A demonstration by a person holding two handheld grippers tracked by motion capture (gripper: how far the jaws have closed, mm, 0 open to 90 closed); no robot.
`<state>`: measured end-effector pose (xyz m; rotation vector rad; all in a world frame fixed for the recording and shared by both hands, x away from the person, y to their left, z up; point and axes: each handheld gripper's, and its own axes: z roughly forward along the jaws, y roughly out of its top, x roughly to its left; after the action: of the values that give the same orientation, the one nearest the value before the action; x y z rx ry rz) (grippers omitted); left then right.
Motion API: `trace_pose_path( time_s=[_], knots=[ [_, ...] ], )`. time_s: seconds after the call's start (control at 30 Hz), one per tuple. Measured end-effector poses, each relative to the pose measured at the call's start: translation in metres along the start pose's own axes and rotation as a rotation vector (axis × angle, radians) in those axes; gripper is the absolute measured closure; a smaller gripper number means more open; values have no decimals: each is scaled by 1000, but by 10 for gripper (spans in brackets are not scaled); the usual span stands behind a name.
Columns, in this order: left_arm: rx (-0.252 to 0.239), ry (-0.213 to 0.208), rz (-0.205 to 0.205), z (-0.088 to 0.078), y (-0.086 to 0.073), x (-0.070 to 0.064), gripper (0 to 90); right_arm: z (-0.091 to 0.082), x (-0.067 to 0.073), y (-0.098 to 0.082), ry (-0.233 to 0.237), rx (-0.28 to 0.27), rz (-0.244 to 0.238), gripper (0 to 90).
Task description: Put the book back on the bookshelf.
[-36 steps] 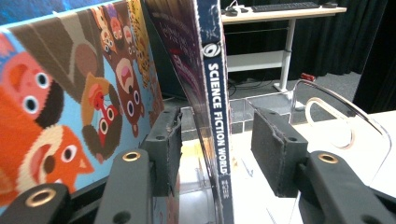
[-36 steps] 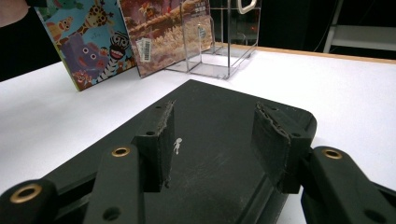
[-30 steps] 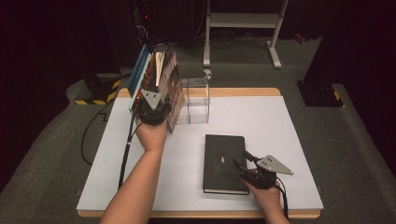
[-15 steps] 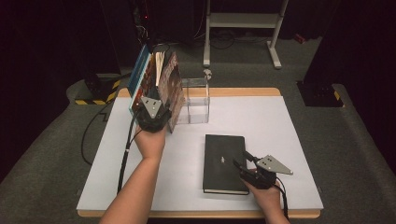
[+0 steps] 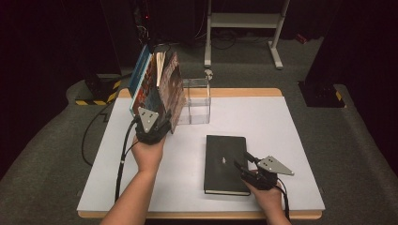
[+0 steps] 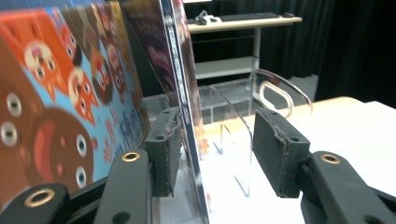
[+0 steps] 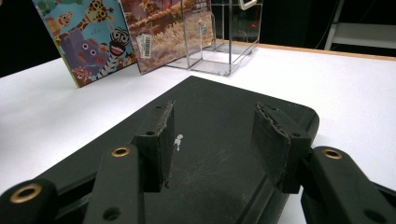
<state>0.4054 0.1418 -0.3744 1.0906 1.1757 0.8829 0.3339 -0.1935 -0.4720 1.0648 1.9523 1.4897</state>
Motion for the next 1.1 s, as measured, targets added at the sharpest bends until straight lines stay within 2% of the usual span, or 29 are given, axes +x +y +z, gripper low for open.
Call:
trace_pose_path(
  time_s=[0.1, 0.2, 0.3, 0.4, 0.53, 0.6, 0.7, 0.9, 1.1],
  knots=[
    [25, -20, 9, -10, -6, 3, 508, 0, 0, 0, -1, 0, -2, 486],
    [46, -45, -13, -20, -11, 5, 497, 0, 1, 0, -1, 1, -4, 486],
    [69, -68, -7, -30, -18, 5, 495, 0, 1, 0, -1, 2, -5, 486],
    [85, -112, -34, -42, -23, 6, 478, 0, 1, -1, -2, 5, -6, 486],
    [122, -154, -34, -54, -33, 6, 433, 1, 0, -1, -7, 9, -4, 486],
    [141, -162, -17, -60, -40, 7, 414, 1, 0, -2, -8, 11, -6, 486],
    [174, -174, -36, -65, -48, 10, 378, 1, 0, -2, -9, 13, -6, 486],
    [238, -194, -15, -74, -63, 15, 302, 2, 0, -3, -11, 20, -10, 485],
    [281, -201, -24, -81, -76, 21, 207, 1, -1, -3, -14, 18, -7, 483]
  ],
)
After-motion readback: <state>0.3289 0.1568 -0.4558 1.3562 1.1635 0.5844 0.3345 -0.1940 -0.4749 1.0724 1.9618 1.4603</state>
